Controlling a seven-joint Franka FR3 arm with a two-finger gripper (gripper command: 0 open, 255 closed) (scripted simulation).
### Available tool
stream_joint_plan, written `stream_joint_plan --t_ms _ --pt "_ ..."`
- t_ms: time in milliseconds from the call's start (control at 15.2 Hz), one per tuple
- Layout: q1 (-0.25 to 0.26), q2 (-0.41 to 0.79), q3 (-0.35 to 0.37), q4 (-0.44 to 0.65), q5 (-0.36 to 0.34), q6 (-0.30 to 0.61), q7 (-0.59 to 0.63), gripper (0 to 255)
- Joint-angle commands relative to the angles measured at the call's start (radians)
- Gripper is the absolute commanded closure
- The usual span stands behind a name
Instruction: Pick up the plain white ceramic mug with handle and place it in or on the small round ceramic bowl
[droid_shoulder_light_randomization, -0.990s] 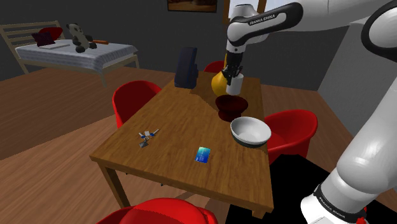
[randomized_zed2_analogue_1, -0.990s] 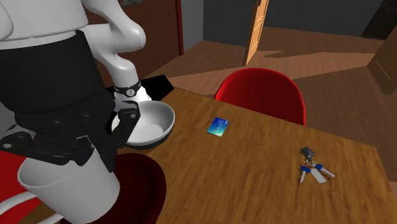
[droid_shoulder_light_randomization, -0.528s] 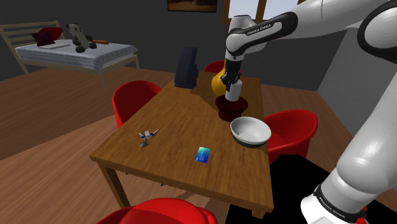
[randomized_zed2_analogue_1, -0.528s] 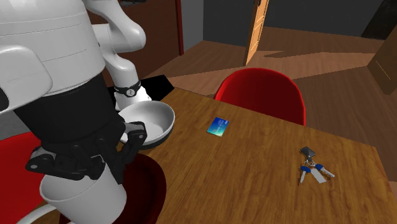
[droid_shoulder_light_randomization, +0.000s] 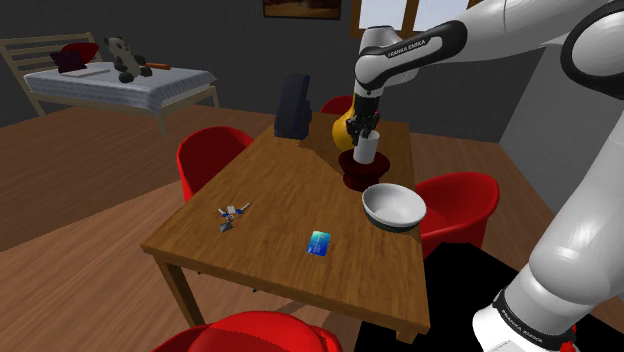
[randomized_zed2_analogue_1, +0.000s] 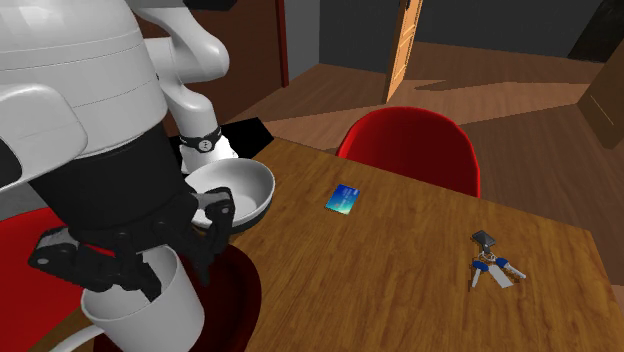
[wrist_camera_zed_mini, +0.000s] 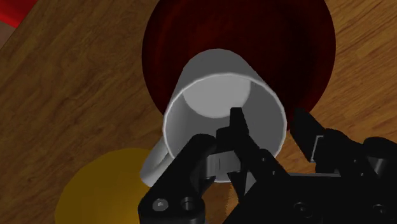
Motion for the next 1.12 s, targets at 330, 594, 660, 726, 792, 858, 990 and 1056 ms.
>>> stream_joint_plan --t_ms 330,594,660,726,792,858,990,1056 --pt "0.000 -0.010 0.000 0.021 0.001 -0.031 -0.001 0" --pt "0.001 -0.033 0.001 0.087 0.004 -0.120 -0.003 0" --pt "0.001 -0.033 0.001 0.087 0.004 -0.120 -0.003 0" --pt "0.001 -0.033 0.001 0.087 0.004 -0.120 -0.003 0" --pt "0.001 -0.033 0.001 0.087 0.004 -0.120 -0.003 0" --pt "0.001 -0.033 0.001 0.087 0.004 -0.120 -0.003 0" --pt "0.001 -0.033 0.001 0.087 0.004 -0.120 -0.003 0" --pt "0.001 -0.033 0.001 0.087 0.004 -0.120 -0.003 0"
